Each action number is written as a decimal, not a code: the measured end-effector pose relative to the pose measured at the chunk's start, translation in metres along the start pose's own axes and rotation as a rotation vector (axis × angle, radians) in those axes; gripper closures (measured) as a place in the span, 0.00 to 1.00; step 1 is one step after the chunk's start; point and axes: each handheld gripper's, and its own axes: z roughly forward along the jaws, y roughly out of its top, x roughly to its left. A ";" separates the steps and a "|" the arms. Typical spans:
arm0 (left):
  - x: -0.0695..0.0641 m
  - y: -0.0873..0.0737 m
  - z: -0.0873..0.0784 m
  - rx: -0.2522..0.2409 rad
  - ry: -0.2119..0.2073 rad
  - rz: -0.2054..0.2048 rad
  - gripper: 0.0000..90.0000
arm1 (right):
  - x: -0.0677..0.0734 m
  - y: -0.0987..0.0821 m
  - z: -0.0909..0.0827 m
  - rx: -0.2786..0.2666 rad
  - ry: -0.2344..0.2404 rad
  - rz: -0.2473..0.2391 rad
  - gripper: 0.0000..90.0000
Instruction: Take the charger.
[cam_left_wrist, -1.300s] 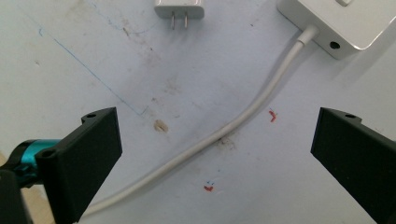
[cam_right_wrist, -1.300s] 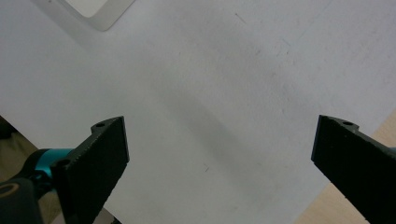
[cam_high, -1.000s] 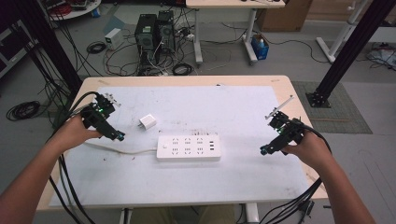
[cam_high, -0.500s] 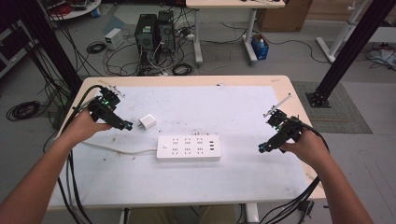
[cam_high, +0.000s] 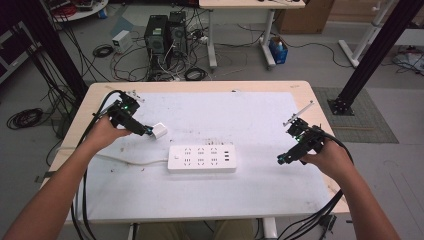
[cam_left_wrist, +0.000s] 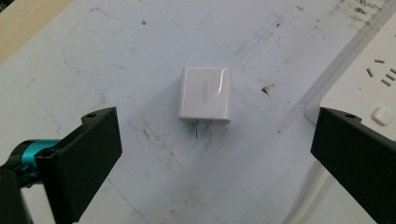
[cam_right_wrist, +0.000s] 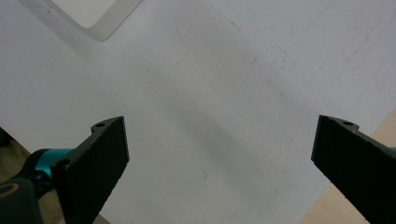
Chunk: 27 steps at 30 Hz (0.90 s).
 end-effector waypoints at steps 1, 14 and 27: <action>0.000 0.000 0.000 0.000 0.000 0.000 0.02 | 0.000 0.000 0.000 0.000 0.000 0.000 0.04; 0.007 0.003 0.048 0.049 -0.032 0.016 0.02 | -0.002 -0.004 0.004 0.000 0.008 0.005 0.04; 0.017 -0.004 0.083 0.088 -0.079 -0.006 0.10 | -0.003 -0.003 0.007 0.013 0.010 0.018 0.04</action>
